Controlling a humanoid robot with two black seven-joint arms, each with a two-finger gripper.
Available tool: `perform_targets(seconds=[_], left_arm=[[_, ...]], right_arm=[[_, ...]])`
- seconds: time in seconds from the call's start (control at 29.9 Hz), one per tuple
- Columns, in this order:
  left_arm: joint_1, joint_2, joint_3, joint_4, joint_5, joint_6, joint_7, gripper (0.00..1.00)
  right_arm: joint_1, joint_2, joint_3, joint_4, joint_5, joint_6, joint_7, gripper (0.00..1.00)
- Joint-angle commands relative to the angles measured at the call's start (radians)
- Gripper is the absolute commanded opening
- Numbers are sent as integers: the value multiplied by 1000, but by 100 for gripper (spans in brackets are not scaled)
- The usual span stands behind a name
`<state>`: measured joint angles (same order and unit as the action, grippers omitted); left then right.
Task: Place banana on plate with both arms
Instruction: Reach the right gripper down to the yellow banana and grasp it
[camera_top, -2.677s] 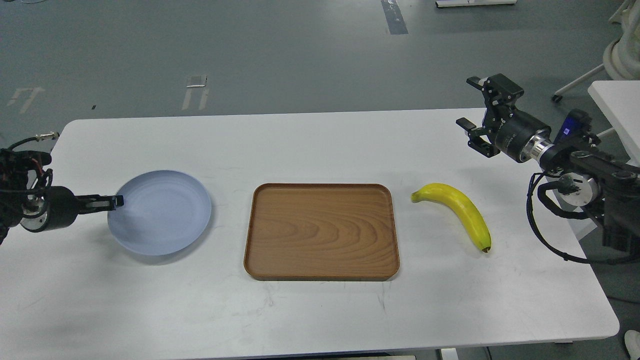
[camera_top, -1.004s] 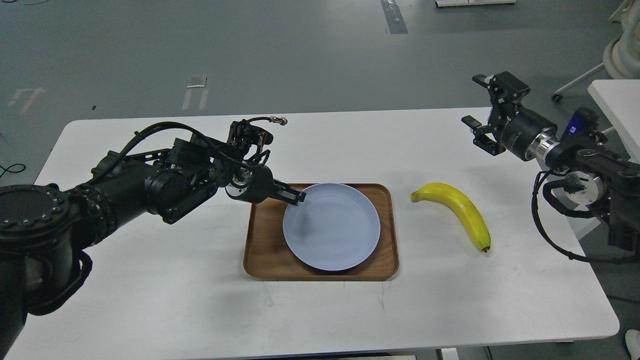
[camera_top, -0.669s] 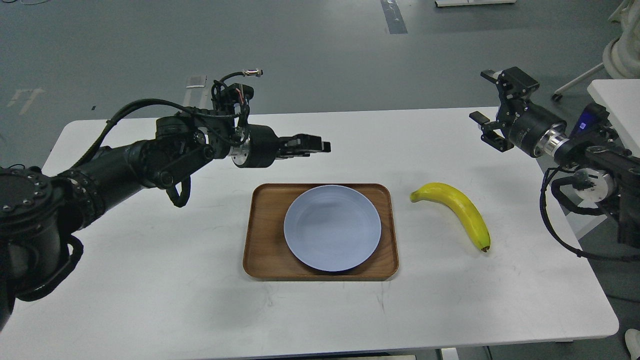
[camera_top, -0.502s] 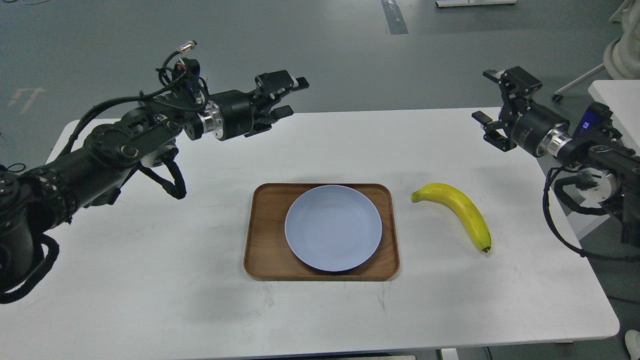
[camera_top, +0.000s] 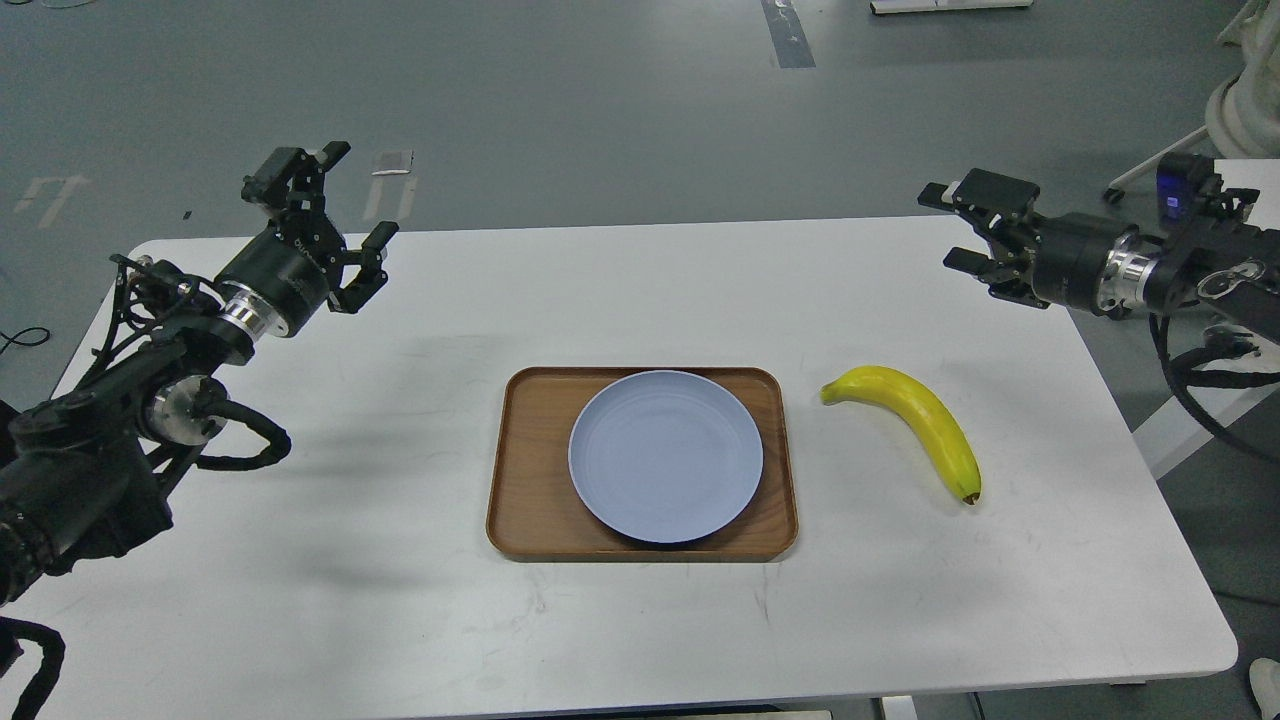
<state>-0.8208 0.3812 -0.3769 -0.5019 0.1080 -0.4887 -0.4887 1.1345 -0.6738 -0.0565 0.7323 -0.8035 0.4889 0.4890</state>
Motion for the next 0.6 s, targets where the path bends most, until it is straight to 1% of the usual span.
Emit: perform_targets(seconds=[0.0,0.07,0.17,0.33,0.57], left_arm=[[0,-1,-2,-1,1,0,0,98],[0,-1,-1,-1,4,0,0,98],[0,-1,-1,-9,4,0,0,98],[0,1,1,-18,10,0,0,98],[0,7,1,-21,10,0,0,98]], right_arm=[[57,-13,-9,50,-224,0,0,100],[97,-7,-69,52,-356,0,0,100],[139,19,-173,55,-443,0,0,100],[177,101,-374,52,-575,0,0,100],[192,152,-431,44,-623,0,0,100]])
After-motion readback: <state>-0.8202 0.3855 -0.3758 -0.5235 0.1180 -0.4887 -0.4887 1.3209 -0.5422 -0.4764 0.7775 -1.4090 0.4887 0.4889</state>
